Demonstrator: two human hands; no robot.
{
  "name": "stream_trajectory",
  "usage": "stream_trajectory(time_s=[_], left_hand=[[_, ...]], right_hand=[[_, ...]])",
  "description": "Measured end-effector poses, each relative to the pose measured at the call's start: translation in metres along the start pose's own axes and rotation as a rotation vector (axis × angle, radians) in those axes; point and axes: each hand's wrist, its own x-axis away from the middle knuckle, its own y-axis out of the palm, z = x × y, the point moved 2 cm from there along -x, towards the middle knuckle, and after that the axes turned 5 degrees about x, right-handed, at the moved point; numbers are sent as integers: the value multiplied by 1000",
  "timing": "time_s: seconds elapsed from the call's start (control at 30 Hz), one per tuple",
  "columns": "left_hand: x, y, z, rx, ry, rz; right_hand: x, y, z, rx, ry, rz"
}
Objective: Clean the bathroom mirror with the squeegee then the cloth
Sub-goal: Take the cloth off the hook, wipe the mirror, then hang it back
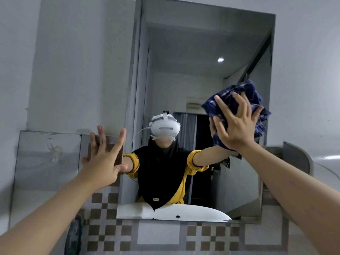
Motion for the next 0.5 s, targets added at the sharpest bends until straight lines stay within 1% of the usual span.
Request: stream_trajectory(time_s=[0.13,0.3,0.4,0.5], left_hand=[[1,2,5,-9,-42,5],[9,7,-3,-26,0,13],[18,14,-9,-81,67,20],[28,21,-18,-104,106,-7]], right_hand=[[18,-2,25,-40,250,2],[37,3,8,-75,548,-13],[44,7,-19,-108,647,-9],[49,10,-51,-159,649,-24]])
